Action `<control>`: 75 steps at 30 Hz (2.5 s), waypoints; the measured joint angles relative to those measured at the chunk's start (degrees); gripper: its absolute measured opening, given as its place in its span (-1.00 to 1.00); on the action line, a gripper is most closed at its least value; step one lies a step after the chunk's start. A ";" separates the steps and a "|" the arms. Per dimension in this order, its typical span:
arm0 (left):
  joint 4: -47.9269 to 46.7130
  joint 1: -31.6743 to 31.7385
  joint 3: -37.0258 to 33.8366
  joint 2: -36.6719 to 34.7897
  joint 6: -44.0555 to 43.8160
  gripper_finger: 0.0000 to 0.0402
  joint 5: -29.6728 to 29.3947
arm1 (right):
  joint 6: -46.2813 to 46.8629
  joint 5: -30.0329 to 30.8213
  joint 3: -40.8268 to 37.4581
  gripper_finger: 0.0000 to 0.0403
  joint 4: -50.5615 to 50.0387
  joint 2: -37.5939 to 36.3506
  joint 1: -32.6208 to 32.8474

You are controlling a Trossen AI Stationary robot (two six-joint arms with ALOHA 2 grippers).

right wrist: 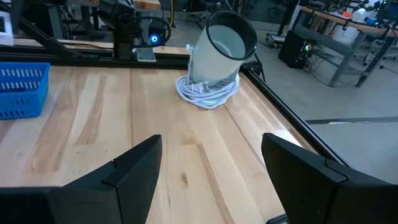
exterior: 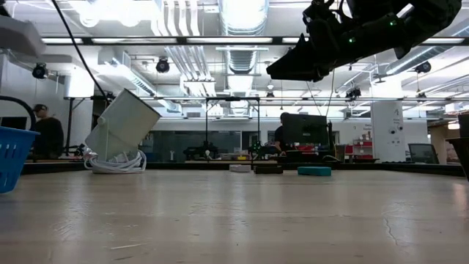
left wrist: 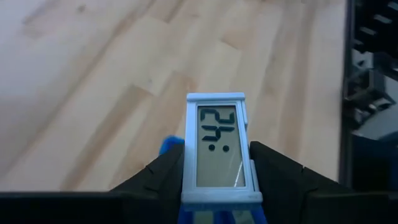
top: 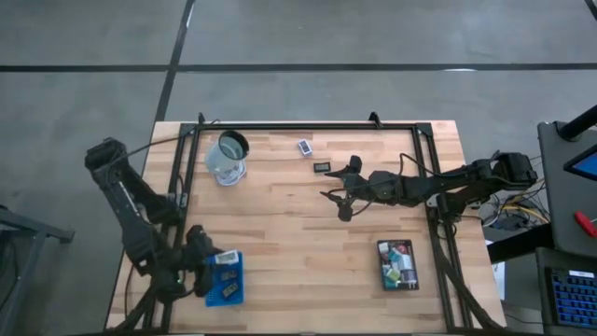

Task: Pick & Place Office items
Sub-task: Put the bottom white digital clock into the blue bin, then put the white digital clock into the blue bin

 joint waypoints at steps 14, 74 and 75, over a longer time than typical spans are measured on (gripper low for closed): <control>1.16 -6.24 -1.95 9.23 -8.14 -0.15 2.23 | -0.02 0.00 0.00 0.36 0.00 0.00 -0.02; 0.36 -5.90 -0.66 13.02 -15.78 0.18 5.80 | 0.00 0.01 0.00 0.36 0.00 0.00 0.00; -0.08 -5.74 -0.66 12.15 -15.79 0.18 5.11 | -0.02 0.01 0.00 0.36 0.00 0.00 -0.02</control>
